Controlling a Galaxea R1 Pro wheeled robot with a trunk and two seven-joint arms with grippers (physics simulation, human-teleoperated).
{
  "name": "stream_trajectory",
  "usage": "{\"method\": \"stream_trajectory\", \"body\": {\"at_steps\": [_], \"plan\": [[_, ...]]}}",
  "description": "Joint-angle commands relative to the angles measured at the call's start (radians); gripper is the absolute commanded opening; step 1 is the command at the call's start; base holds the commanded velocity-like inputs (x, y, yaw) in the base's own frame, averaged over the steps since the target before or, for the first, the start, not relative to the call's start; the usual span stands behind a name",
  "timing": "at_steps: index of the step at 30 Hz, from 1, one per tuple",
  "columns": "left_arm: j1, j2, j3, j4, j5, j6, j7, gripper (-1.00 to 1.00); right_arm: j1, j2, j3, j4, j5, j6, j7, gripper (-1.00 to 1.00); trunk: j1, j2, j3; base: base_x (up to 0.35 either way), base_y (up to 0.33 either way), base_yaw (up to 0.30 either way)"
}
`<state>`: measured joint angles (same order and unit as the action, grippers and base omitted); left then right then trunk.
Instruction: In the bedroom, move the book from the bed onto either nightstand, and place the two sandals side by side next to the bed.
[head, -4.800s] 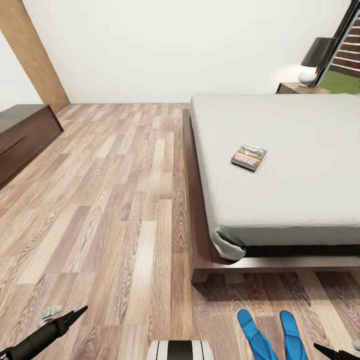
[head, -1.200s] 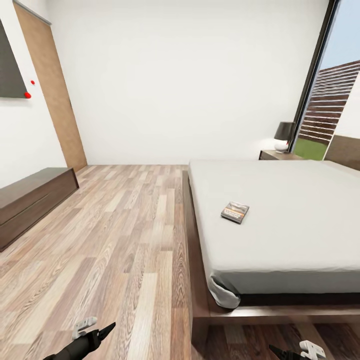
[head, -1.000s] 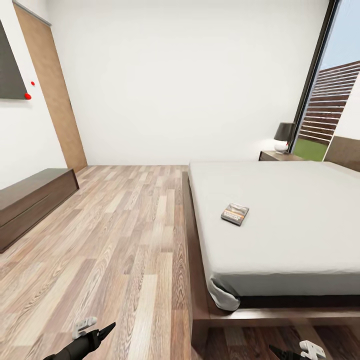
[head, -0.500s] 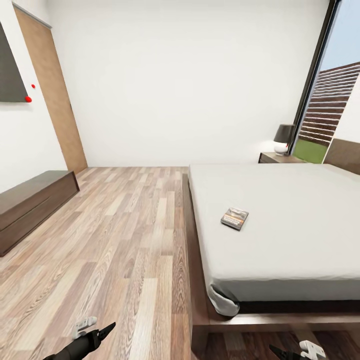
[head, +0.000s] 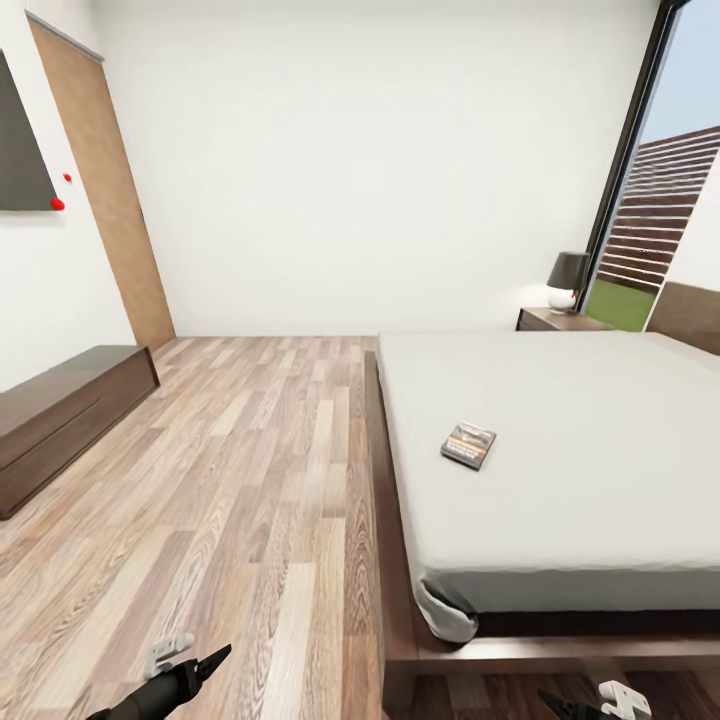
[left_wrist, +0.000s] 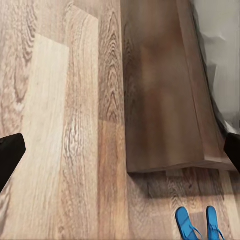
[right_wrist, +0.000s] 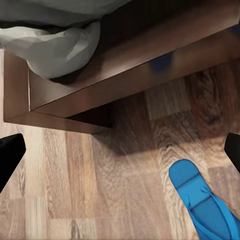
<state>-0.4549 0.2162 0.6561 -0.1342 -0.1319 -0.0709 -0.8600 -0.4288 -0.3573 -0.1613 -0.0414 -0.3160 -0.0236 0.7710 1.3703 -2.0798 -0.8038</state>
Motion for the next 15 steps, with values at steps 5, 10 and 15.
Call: {"method": "stream_trajectory", "body": {"at_steps": [5, 10, 15], "plan": [[-0.001, 0.0, 0.007, 0.001, -0.011, -0.007, -0.002, 1.0, -0.001, 0.0, -0.007, 0.001, 0.006, -0.002, 0.004, 1.0, -0.019, 0.035, 0.015, 0.0, 0.0, 0.0], [-0.001, 0.0, 0.007, 0.001, -0.011, -0.007, -0.002, 1.0, -0.001, 0.0, -0.007, 0.001, 0.006, -0.002, 0.004, 1.0, -0.039, 0.07, 0.03, 0.0, 0.0, 0.0], [-0.001, 0.0, 0.007, 0.001, -0.011, -0.007, -0.002, 1.0, -0.001, 0.0, -0.007, 0.001, 0.006, -0.002, 0.004, 1.0, -0.058, 0.105, 0.046, 0.0, 0.0, 0.0]]}}
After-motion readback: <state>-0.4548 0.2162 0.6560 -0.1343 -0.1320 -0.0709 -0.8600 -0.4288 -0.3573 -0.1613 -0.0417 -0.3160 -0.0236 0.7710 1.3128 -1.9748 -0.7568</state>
